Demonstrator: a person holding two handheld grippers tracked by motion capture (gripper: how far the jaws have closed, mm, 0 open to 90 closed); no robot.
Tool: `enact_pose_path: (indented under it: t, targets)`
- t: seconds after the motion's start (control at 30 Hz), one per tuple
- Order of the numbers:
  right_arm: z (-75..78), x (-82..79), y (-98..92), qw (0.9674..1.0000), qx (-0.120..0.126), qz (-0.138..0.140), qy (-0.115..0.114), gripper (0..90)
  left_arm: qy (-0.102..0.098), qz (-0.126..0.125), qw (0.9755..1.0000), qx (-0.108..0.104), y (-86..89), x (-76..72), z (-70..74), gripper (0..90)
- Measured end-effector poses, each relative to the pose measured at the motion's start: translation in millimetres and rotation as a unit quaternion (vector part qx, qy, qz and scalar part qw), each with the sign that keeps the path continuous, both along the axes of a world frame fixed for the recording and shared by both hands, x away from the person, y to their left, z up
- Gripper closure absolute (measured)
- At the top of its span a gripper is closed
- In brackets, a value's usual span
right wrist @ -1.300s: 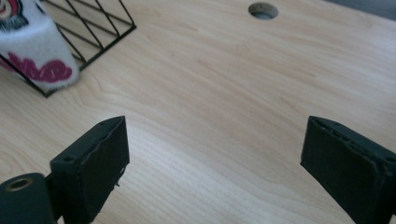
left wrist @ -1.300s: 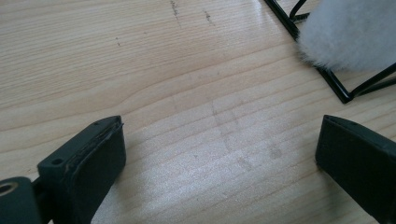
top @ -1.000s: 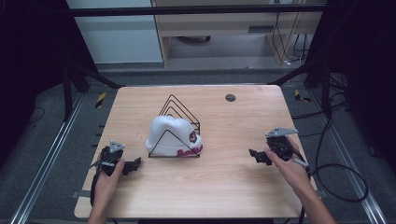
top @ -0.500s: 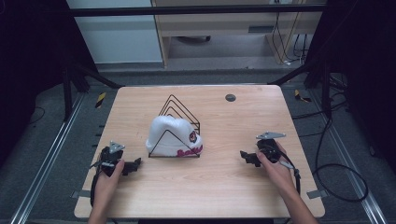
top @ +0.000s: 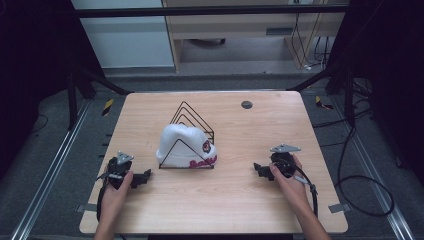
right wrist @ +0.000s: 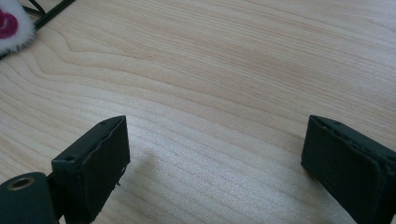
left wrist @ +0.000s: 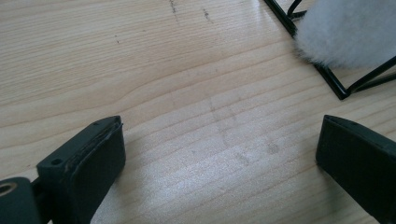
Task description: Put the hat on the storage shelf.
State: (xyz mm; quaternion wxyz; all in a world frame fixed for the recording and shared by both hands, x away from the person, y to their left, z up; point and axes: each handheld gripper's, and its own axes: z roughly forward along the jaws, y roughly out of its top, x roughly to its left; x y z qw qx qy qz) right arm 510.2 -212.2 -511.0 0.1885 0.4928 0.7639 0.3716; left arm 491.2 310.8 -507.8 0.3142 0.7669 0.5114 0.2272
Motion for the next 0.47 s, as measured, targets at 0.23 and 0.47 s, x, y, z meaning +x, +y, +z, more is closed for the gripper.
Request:
enact_pose_path:
  t: [0.23,0.47]
  targets:
    - [-0.8,-4.0,11.2,0.9989,-0.045,-0.013,-0.005,7.3,0.000,0.000,1.0000,0.000,0.0,0.0,-0.1,0.7]
    - [-0.9,-9.6,14.4,0.9982,-0.044,-0.040,-0.004,7.3,0.000,0.000,1.0000,0.000,0.0,-0.1,-0.1,0.7]
